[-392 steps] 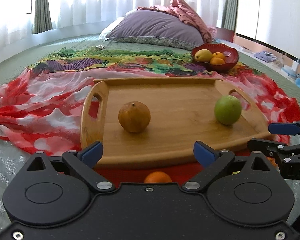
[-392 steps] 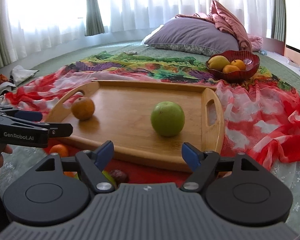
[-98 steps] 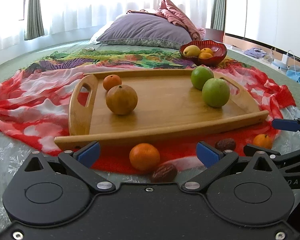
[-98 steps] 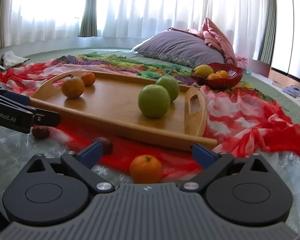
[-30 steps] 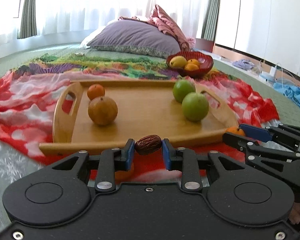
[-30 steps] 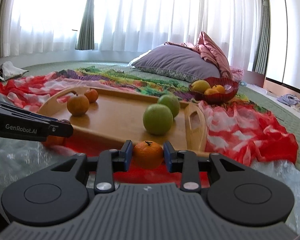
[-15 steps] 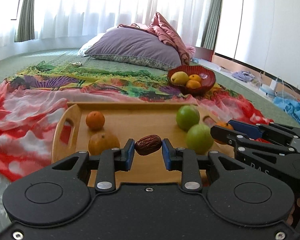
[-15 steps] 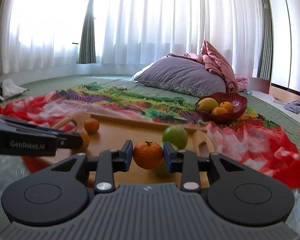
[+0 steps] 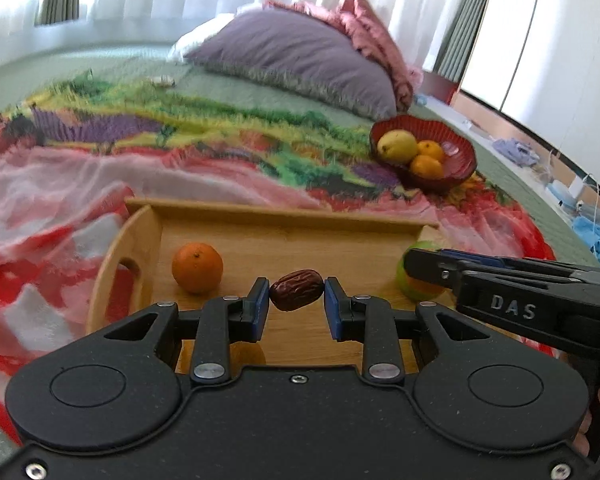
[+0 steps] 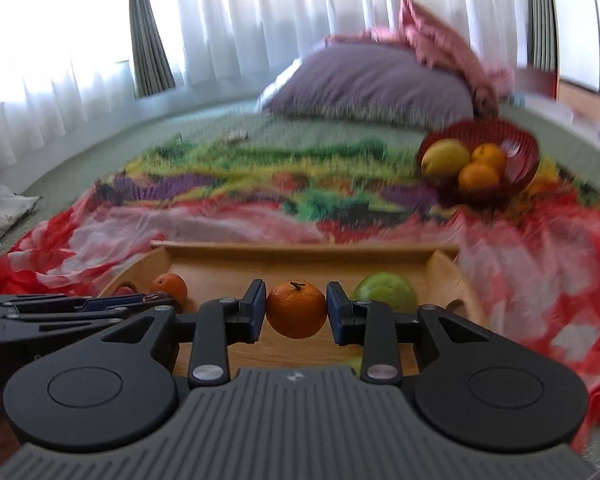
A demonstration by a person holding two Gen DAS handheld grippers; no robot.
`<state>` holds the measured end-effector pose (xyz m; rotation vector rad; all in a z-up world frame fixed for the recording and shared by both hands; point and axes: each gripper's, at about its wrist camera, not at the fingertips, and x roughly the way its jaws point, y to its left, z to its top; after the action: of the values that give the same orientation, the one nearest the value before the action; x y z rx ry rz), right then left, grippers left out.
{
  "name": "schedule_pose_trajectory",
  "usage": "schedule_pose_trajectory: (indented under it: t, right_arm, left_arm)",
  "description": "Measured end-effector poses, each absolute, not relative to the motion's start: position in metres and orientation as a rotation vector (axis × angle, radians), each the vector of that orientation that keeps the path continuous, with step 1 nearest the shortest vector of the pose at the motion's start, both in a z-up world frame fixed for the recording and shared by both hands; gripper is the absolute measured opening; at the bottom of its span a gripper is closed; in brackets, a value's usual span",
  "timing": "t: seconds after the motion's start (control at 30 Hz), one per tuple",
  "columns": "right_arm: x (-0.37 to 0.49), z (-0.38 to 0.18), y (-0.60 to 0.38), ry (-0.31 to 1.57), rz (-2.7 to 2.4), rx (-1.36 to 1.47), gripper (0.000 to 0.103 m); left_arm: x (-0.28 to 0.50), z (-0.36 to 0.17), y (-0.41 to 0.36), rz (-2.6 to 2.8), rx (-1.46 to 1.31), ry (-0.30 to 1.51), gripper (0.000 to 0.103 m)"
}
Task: Organize fruits
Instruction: 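Lower the date onto the tray with the left tool while the right tool places the small orange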
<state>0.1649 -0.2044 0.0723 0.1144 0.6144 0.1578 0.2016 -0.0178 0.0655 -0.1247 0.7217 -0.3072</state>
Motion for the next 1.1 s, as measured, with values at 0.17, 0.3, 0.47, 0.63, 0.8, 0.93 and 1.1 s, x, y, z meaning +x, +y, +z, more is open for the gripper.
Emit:
schedule_pose_trajectory:
  t: [0.17,0.3,0.47,0.63,0.8,0.93,1.1]
  right_arm:
    - [0.188,0.058,-0.192,0.706,0.148,0.066,0.036]
    - [0.195,0.048,-0.187,0.756,0.144,0.050,0.036]
    - [0.199,0.040,-0.187,0.771,0.116,0.032,0.037]
    - [0.203,0.037,-0.190,0.789,0.106,0.029,0.037]
    - [0.208,0.033,-0.188,0.820,0.105,0.010,0.037]
    - [0.209,0.030,-0.188,0.835,0.103,0.013,0.037]
    - [0.209,0.030,-0.188,0.834,0.105,0.012,0.037]
  left_arm:
    - [0.221,0.049,-0.025,-0.294,-0.100,0.780,0.028]
    - [0.230,0.040,-0.028,-0.284,-0.103,0.806,0.028]
    - [0.235,0.033,-0.031,-0.280,-0.095,0.816,0.028]
    - [0.236,0.032,-0.034,-0.286,-0.079,0.815,0.028]
    - [0.240,0.030,-0.036,-0.288,-0.062,0.828,0.028]
    - [0.244,0.028,-0.037,-0.286,-0.062,0.840,0.028]
    - [0.247,0.025,-0.038,-0.286,-0.057,0.848,0.028]
